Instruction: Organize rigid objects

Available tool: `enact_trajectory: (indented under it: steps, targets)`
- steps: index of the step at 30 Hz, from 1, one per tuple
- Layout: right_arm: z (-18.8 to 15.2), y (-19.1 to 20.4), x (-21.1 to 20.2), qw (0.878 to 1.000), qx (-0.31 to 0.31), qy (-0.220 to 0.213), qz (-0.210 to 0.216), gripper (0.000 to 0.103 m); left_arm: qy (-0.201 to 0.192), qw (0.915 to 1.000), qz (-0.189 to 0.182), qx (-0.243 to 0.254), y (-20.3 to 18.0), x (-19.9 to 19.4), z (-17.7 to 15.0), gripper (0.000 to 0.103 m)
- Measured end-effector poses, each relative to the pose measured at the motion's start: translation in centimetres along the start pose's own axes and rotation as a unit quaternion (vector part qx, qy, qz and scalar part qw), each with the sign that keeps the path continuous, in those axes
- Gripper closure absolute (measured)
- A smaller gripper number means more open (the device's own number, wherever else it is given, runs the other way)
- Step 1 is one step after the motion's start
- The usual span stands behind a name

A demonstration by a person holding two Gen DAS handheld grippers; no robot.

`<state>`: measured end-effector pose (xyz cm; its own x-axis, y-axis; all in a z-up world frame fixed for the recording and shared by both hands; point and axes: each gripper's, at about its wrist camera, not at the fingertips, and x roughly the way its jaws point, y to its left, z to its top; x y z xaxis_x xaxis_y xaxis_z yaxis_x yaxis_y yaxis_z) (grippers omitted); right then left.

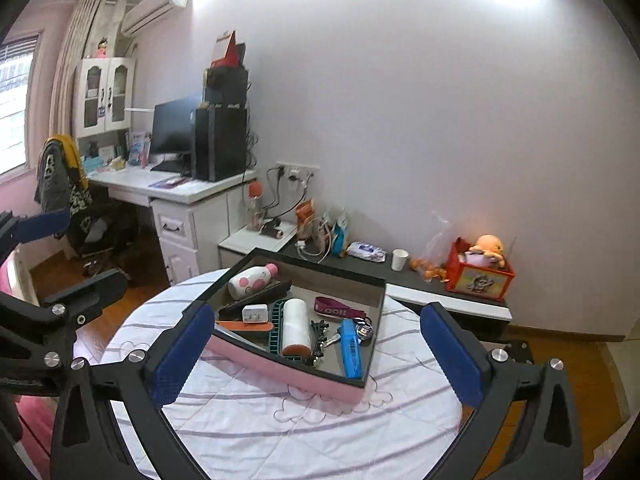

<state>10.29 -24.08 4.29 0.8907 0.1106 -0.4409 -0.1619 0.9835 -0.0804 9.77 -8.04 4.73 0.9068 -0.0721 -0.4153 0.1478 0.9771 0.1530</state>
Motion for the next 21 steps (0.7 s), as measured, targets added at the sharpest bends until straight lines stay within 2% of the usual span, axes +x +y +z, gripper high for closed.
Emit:
enact_trajectory:
  steps: [9, 16, 21]
  targets:
    - [-0.2, 1.1, -6.9, 0.997, 0.028, -0.06, -0.042, 0.0, -0.041, 0.9985, 0.024, -0.03, 1.6, -5.2, -0.9, 0.0]
    - [-0.7, 2.4, -9.1, 0.995, 0.039, -0.079, -0.046, 0.0, -0.064, 0.9966, 0.017, -0.048, 2.3, -8.3, -1.1, 0.0]
    - [-0.5, 3.3, -9.4, 0.996, 0.033, -0.076, -0.038, 0.0, -0.054, 0.9973, 0.014, -0.046, 2.3, -8.6, -1.4, 0.0]
